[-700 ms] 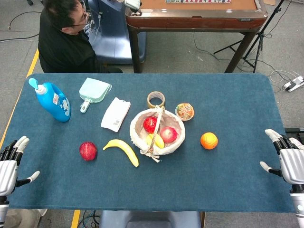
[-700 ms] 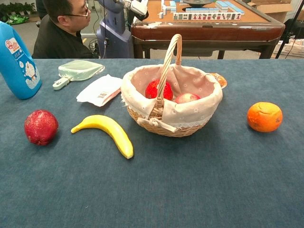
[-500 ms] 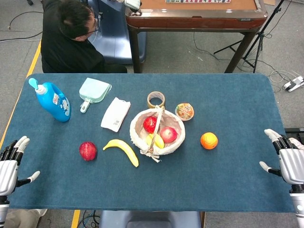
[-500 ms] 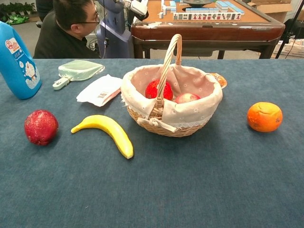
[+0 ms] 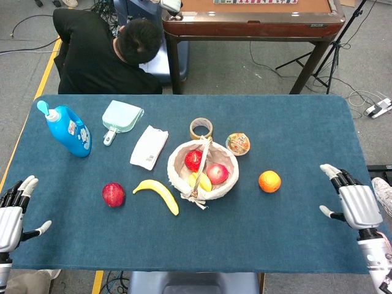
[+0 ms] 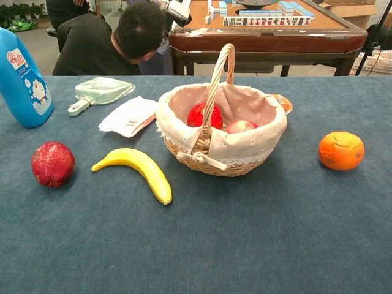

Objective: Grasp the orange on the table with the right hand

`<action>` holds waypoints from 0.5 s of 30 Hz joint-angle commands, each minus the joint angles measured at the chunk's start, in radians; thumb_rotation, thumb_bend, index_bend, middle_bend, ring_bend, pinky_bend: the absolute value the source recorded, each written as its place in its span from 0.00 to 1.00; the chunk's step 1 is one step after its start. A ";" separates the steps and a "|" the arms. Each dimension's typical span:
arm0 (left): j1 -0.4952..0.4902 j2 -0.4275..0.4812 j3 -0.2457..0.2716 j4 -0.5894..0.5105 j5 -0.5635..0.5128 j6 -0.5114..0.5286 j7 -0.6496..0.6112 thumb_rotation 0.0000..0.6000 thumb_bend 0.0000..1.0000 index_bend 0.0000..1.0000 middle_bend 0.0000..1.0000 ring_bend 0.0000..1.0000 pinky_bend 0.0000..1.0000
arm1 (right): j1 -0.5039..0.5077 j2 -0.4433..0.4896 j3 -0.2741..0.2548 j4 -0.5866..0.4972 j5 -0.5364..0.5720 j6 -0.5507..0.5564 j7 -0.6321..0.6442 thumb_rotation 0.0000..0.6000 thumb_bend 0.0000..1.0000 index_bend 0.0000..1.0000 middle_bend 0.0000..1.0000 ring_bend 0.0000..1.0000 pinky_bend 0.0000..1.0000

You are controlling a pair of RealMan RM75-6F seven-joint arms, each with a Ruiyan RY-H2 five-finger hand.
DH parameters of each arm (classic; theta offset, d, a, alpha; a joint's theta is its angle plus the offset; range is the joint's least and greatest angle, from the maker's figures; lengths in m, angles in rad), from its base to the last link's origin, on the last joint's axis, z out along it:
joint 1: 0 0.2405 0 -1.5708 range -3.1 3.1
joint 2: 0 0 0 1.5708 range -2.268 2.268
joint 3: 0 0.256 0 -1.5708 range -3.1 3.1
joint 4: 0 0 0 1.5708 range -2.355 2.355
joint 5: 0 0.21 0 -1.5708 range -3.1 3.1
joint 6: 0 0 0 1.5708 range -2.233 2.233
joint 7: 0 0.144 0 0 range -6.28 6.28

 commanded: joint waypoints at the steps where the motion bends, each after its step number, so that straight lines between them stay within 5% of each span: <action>1: 0.003 0.001 0.001 0.000 -0.002 0.002 -0.001 1.00 0.17 0.04 0.00 0.00 0.08 | 0.082 -0.020 0.024 -0.020 0.051 -0.119 -0.057 1.00 0.10 0.13 0.18 0.17 0.41; 15: 0.016 0.005 0.009 0.006 -0.007 0.007 -0.007 1.00 0.17 0.04 0.00 0.00 0.08 | 0.291 -0.200 0.069 0.138 0.262 -0.406 -0.186 1.00 0.09 0.13 0.18 0.17 0.41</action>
